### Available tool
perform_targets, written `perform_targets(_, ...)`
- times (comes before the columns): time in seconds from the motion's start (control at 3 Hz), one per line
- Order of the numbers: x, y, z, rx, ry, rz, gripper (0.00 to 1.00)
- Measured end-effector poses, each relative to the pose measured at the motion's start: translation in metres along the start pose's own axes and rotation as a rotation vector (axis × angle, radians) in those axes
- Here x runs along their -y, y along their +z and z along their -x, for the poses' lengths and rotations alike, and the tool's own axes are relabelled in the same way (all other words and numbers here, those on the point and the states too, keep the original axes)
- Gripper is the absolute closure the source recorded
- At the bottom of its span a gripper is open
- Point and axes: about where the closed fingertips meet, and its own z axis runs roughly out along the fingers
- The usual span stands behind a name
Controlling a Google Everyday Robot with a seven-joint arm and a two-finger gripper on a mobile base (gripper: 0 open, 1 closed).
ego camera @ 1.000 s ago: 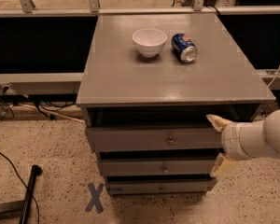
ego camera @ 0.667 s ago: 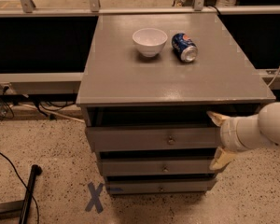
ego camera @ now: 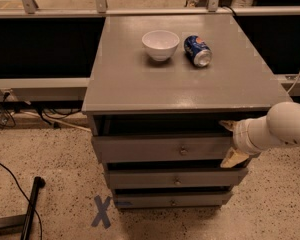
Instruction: Open top drawer
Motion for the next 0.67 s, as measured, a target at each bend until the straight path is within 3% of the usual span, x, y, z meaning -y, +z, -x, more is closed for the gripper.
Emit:
perform_targets(0.33, 0.0025, 0.0052, 0.0006, 0.000, 0.004, 0.003, 0.30)
perform_targets(0.67, -0.0059, 0.0042, 0.0043, 0.008, 0.011, 0.022, 0.32)
